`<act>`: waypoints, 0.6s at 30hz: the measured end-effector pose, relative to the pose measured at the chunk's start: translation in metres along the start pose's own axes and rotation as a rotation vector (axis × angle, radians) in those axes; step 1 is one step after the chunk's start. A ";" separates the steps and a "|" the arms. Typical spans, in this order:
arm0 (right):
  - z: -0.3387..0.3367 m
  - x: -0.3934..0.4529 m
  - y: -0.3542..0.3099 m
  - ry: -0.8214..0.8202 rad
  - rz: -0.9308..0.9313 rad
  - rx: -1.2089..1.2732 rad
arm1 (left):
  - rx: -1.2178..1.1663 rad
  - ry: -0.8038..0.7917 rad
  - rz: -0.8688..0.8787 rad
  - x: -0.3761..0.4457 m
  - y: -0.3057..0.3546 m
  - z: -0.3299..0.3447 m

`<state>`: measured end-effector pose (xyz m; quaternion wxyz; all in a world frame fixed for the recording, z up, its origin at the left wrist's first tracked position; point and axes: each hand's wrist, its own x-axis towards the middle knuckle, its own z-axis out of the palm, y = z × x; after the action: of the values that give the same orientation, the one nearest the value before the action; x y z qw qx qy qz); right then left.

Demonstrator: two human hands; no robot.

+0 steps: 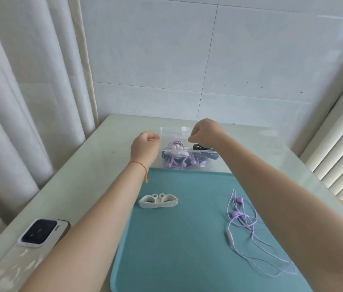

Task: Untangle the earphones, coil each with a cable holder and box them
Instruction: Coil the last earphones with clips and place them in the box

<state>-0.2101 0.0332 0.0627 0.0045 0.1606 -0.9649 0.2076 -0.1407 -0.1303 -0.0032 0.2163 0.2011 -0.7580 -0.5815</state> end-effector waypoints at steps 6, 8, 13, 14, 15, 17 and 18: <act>-0.015 -0.055 0.000 -0.039 -0.107 0.050 | 0.354 -0.190 0.143 -0.041 0.012 -0.023; -0.012 -0.070 0.006 -0.210 -0.092 -0.026 | 0.698 -0.487 0.164 -0.060 0.018 -0.027; -0.001 -0.100 0.018 -0.275 -0.057 0.009 | 1.186 -0.830 0.128 -0.100 0.017 -0.021; 0.000 -0.104 0.020 -0.270 -0.054 0.018 | 1.185 -0.774 0.157 -0.102 0.014 -0.019; 0.000 -0.109 0.022 -0.267 -0.054 0.020 | 1.160 -0.716 0.175 -0.106 0.012 -0.017; -0.001 -0.117 0.029 -0.256 -0.058 0.004 | 1.072 -0.633 0.179 -0.109 0.008 -0.013; -0.002 -0.120 0.031 -0.246 -0.064 -0.006 | 1.021 -0.590 0.187 -0.109 0.005 -0.011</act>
<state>-0.1061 0.0980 0.0434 -0.1066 0.2156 -0.9532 0.1833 -0.0444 -0.0771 -0.0058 -0.0774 0.0421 -0.9842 -0.1535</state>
